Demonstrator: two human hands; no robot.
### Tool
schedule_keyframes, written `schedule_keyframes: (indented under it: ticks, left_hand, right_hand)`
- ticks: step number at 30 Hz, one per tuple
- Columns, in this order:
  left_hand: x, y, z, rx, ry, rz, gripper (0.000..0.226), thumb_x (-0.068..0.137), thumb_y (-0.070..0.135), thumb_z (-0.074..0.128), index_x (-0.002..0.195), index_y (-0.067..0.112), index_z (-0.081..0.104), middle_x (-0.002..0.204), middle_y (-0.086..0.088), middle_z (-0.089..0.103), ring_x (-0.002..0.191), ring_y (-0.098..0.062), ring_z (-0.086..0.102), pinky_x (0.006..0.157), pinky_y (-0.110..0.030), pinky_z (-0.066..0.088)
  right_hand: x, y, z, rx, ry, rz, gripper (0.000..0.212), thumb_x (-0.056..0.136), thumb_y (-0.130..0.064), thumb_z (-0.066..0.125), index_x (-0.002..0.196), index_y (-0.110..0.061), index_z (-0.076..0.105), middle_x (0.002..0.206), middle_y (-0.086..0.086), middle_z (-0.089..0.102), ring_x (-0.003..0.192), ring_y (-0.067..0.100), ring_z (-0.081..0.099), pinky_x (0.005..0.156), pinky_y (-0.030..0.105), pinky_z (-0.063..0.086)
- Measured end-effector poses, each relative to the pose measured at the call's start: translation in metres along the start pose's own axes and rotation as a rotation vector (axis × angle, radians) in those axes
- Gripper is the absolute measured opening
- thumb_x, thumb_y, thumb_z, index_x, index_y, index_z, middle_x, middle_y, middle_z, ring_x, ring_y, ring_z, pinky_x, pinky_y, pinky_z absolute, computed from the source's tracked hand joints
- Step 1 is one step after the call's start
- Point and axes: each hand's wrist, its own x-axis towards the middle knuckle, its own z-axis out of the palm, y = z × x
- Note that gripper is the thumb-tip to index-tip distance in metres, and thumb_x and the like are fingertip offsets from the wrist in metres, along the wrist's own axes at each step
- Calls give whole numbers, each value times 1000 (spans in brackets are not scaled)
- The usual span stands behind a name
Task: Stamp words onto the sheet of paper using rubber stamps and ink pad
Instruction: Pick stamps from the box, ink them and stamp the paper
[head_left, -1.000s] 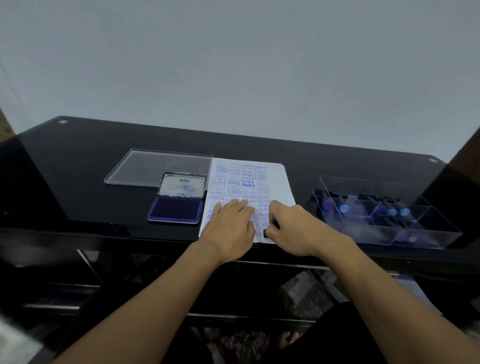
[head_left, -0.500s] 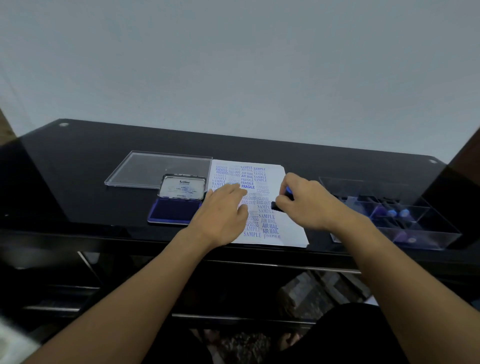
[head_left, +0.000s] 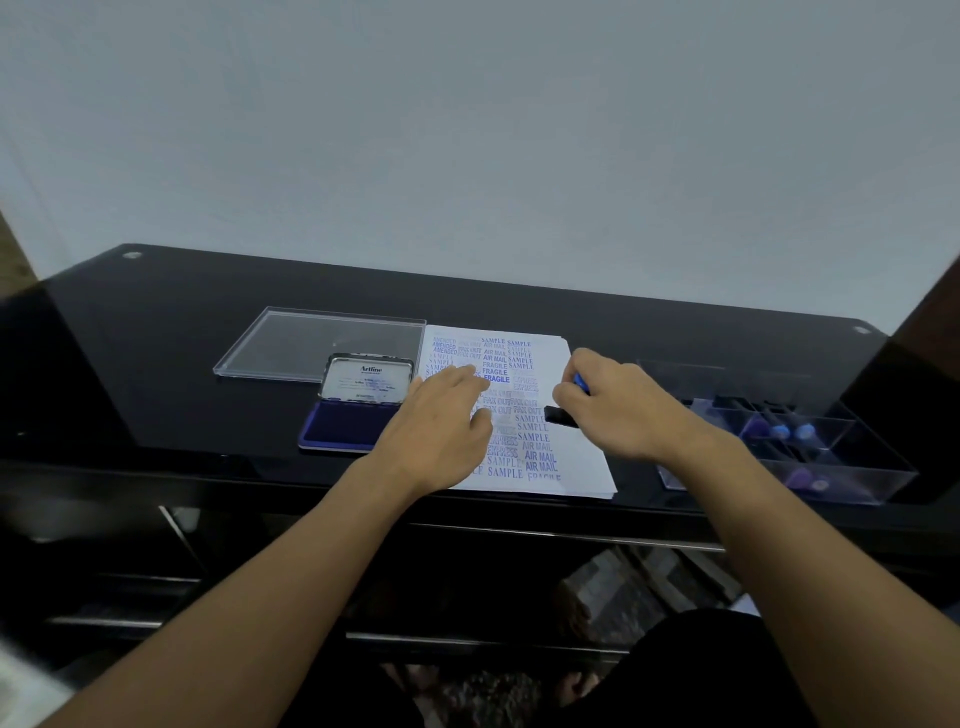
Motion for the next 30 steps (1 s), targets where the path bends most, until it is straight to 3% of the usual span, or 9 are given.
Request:
schedule_keyframes:
  ticks: [13, 18, 21, 26, 30]
  left_hand:
    - [-5, 1, -12, 20, 34, 15, 46, 104, 26, 37, 148, 17, 40, 160, 1, 27, 146, -14, 19, 117, -30, 11]
    - [-2, -6, -22, 35, 35, 17, 45, 104, 26, 37, 148, 18, 40, 160, 1, 28, 147, -14, 19, 123, -39, 8]
    - [0, -17, -30, 45, 27, -5, 46, 104, 28, 37, 148, 18, 40, 160, 1, 29, 148, -15, 20, 123, -45, 7]
    - [-5, -42, -55, 37, 82, -66, 36, 101, 24, 40, 133, 14, 54, 142, -2, 49, 134, -19, 39, 117, -42, 18]
    - [-18, -71, -71, 34, 116, -129, 44, 102, 23, 43, 145, 14, 45, 157, -3, 35, 146, -17, 26, 122, -44, 15]
  right_hand:
    - [1, -3, -1, -52, -12, -15, 14, 99, -27, 45, 88, -19, 50, 87, 1, 61, 73, 19, 55, 59, 31, 42]
    - [4, -7, -3, -51, -8, -23, 12, 97, -24, 46, 88, -19, 52, 85, -8, 60, 74, 21, 59, 61, 32, 47]
    - [9, -11, -4, -69, -6, -44, 12, 97, -24, 47, 88, -21, 54, 87, -4, 62, 69, 18, 57, 58, 29, 44]
    - [21, -28, 0, -64, -5, -102, 8, 96, -22, 50, 94, -19, 58, 94, -3, 62, 71, 13, 55, 57, 24, 40]
    - [36, -49, 11, -86, -9, -132, 9, 97, -27, 54, 99, -18, 55, 93, 0, 59, 72, 17, 55, 56, 27, 40]
